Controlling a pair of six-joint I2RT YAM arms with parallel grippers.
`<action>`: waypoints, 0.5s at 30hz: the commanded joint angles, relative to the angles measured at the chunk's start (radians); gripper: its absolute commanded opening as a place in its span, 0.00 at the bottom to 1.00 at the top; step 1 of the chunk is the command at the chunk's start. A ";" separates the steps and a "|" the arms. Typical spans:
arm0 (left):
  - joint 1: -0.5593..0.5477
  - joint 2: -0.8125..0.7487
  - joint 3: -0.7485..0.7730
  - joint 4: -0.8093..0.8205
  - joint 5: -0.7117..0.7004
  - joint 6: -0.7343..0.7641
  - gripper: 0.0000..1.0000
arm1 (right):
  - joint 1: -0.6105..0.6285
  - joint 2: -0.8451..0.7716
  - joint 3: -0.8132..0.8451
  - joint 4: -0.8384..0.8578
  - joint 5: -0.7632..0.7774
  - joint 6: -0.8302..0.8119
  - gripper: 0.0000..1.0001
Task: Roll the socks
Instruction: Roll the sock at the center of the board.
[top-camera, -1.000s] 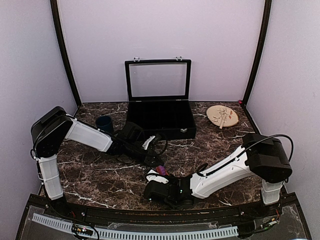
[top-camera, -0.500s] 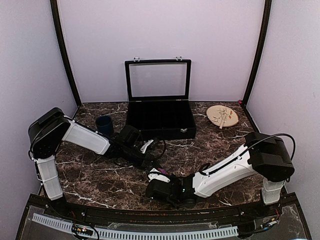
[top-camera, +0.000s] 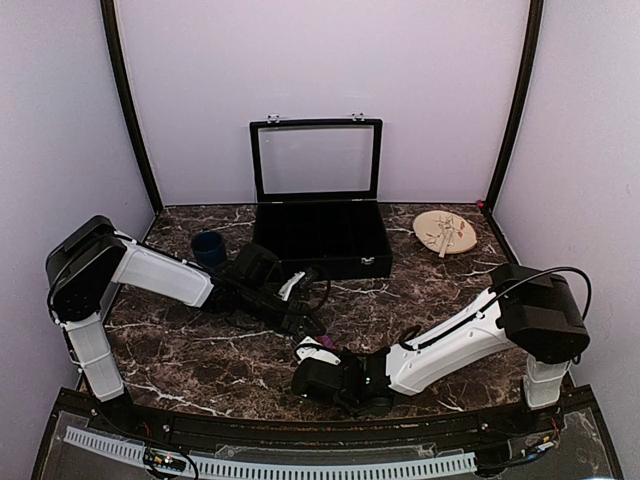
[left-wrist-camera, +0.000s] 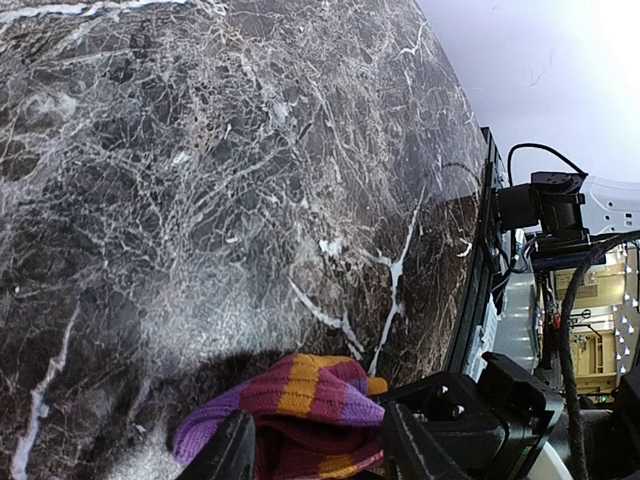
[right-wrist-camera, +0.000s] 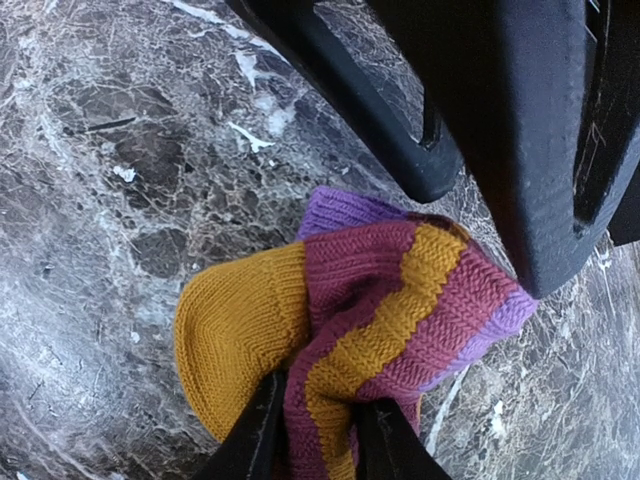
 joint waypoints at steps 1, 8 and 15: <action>-0.016 -0.026 0.008 -0.025 0.041 0.009 0.45 | 0.009 0.060 -0.046 -0.111 -0.201 0.008 0.25; -0.017 -0.015 0.015 -0.003 0.082 -0.006 0.53 | 0.017 0.068 -0.031 -0.113 -0.192 -0.006 0.25; -0.028 0.031 0.063 -0.026 0.108 0.006 0.52 | 0.025 0.069 -0.033 -0.118 -0.188 -0.008 0.26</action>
